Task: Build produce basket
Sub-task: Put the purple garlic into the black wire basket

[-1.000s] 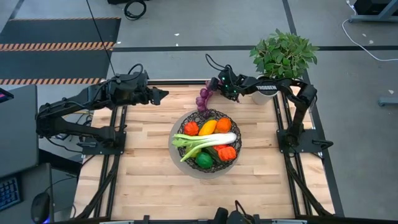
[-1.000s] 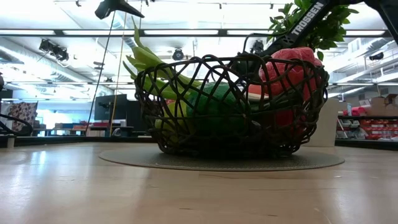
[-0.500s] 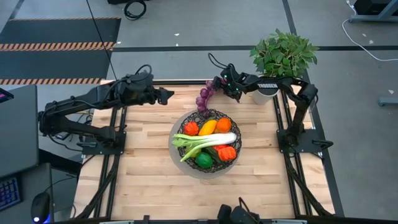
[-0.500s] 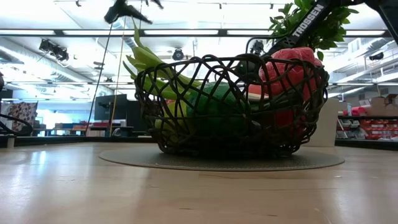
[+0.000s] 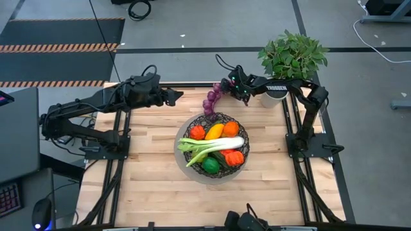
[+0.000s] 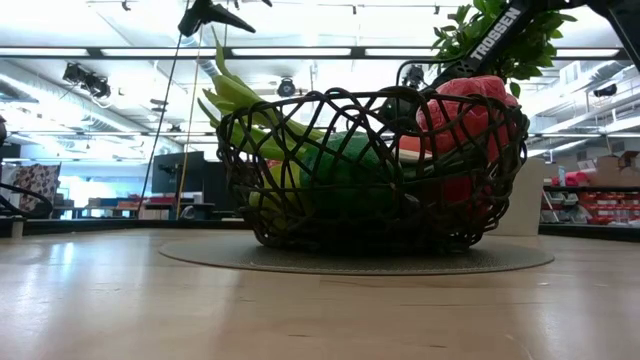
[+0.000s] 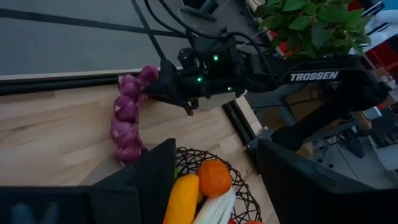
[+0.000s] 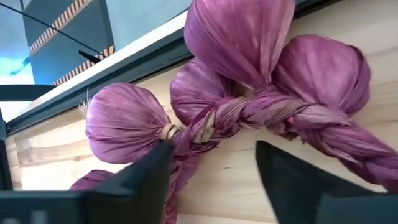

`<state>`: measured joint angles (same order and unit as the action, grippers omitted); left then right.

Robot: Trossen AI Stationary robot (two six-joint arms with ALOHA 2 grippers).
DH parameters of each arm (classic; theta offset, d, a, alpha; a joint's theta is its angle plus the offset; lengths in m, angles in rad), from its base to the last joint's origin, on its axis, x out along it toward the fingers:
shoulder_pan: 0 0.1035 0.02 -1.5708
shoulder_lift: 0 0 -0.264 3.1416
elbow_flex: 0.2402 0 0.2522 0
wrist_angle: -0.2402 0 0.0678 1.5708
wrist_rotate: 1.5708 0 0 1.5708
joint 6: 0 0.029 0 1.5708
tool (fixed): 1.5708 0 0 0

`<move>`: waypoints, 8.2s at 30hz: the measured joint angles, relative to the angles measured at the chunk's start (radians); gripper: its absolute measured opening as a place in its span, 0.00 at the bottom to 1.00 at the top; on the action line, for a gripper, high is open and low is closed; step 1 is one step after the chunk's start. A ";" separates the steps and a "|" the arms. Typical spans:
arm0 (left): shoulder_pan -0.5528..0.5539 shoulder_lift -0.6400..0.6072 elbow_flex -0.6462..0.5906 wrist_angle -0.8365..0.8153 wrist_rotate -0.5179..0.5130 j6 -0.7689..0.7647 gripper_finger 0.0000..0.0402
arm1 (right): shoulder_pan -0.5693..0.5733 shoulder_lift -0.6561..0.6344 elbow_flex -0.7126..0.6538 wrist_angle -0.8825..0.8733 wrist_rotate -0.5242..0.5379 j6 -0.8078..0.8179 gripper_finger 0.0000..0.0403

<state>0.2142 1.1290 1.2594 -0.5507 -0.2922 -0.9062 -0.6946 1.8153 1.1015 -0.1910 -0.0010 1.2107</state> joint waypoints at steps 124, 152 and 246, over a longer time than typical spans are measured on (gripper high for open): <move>-0.118 0.003 -0.001 -0.052 0.000 -0.014 0.58 | 0.063 0.164 0.004 0.737 -0.197 0.157 0.14; -0.153 -0.042 0.000 -0.035 0.053 0.071 0.58 | 0.136 0.117 0.130 0.977 -0.541 0.073 0.12; -0.146 -0.219 -0.001 -0.097 -0.014 0.255 0.58 | 0.735 -0.177 0.208 -0.246 -0.080 -0.119 0.13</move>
<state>0.0677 0.9096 1.2587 -0.6482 -0.3061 -0.6514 0.0401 1.6379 1.3098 -0.4373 -0.0812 1.0921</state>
